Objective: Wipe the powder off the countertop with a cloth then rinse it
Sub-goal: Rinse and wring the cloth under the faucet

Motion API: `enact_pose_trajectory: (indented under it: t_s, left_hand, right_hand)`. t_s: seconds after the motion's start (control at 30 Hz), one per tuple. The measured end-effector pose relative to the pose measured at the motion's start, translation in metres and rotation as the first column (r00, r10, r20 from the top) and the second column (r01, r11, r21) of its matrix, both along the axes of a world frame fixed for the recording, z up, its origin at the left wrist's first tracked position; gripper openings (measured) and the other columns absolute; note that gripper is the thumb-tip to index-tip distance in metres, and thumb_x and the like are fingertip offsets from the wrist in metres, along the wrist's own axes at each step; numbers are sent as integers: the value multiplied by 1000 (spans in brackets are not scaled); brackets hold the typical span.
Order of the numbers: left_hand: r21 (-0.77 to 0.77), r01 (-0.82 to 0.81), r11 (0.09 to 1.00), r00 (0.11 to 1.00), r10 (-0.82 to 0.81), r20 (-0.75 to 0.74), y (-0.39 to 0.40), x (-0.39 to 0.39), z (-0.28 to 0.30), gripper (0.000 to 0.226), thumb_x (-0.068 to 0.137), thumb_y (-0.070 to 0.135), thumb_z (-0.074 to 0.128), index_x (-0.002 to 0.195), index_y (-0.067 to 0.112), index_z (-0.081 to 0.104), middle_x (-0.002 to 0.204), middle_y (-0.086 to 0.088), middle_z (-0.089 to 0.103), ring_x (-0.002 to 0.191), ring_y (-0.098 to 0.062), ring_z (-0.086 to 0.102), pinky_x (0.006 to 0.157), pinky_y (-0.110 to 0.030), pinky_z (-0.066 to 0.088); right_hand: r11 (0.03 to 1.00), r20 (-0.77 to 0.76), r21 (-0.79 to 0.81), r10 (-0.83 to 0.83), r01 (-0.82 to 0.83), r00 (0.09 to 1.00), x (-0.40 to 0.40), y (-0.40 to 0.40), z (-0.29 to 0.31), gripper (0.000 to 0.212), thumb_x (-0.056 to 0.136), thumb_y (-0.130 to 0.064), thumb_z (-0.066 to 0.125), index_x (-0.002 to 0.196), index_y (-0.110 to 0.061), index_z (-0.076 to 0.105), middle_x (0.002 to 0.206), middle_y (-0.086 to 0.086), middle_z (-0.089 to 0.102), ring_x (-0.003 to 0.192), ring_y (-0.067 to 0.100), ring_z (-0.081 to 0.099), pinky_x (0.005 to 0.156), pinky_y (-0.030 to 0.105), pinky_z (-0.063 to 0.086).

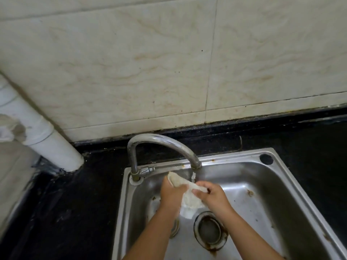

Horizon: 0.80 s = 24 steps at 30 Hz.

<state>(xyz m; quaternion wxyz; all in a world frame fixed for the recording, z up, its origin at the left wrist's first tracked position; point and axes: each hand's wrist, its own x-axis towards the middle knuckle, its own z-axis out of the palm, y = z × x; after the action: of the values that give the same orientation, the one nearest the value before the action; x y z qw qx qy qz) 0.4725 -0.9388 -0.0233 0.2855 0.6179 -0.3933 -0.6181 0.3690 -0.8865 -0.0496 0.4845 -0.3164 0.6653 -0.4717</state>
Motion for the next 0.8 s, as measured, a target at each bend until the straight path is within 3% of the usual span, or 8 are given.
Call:
enact_pose_trajectory:
  t_s: [0.1, 0.2, 0.33, 0.4, 0.47, 0.53, 0.63, 0.8]
  left_hand:
    - [-40, -20, 999, 1000, 21, 21, 5, -2, -4, 35, 81, -7, 59, 108, 11, 45, 103, -15, 59, 95, -30, 60, 81, -43, 53]
    - [-68, -46, 997, 999, 47, 14, 7, -10, 0, 29, 82, -7, 58, 102, 10, 45, 92, -10, 56, 83, -24, 58, 64, -32, 51]
    - [-36, -99, 994, 995, 98, -32, 8, -23, 0, 27, 82, -6, 58, 106, -8, 47, 83, -20, 55, 64, -23, 54, 46, -23, 44]
    - [-31, -149, 988, 987, 147, -63, 9, -26, -2, 30, 80, -7, 58, 107, -12, 48, 84, -24, 57, 68, -27, 57, 47, -25, 46]
    - [-23, -225, 974, 971, 222, -95, 11, -27, 0, 28, 80, -9, 58, 106, -4, 48, 91, -20, 59, 74, -25, 60, 53, -28, 51]
    - [-17, -276, 961, 956, 272, -110, 13, -26, 1, 30, 81, -11, 57, 104, 4, 46, 94, -17, 58, 82, -28, 61, 66, -36, 54]
    - [-51, -270, 961, 962, 268, -50, 14, -24, 0, 28, 80, -9, 58, 93, 12, 44, 93, -14, 57, 86, -30, 61, 77, -43, 54]
    - [-139, -190, 972, 980, 196, 37, 9, -22, 9, 29, 80, -7, 59, 97, 12, 43, 93, -8, 56, 90, -25, 58, 77, -36, 51]
  right_hand:
    - [1000, -6, 0, 15, -15, 1000, -3, 2, 0, 6, 86, -7, 62, 90, -9, 66, 75, -1, 62, 67, 8, 55, 53, 6, 43]
    - [983, 113, 12, -184, 184, 976, -7, -3, 7, 11, 86, -2, 60, 84, -12, 65, 74, 0, 62, 67, 13, 56, 53, 13, 47]
    - [921, 337, 60, -382, 385, 861, -1, -10, 8, 17, 86, 1, 58, 76, -11, 64, 78, 7, 63, 70, 17, 57, 65, 25, 49]
    - [875, 453, 116, -467, 469, 759, 4, -11, 8, 18, 87, 1, 57, 75, -11, 61, 80, 9, 63, 72, 19, 57, 63, 24, 53]
    - [843, 552, 168, -511, 511, 660, 8, -10, 10, 19, 87, 4, 55, 75, -9, 60, 74, 7, 62, 69, 19, 57, 47, 18, 52]
    - [852, 610, 199, -495, 484, 620, 11, -8, 12, 20, 89, 6, 51, 75, -6, 58, 74, 10, 60, 68, 21, 56, 43, 20, 51]
    - [904, 605, 190, -415, 383, 679, 13, -6, 10, 20, 90, 5, 47, 75, -5, 54, 75, 12, 58, 68, 23, 55, 54, 28, 50]
    - [978, 350, 120, -200, 168, 915, -2, -10, 6, 27, 90, 3, 50, 66, -10, 48, 70, 9, 52, 65, 19, 49, 57, 28, 42]
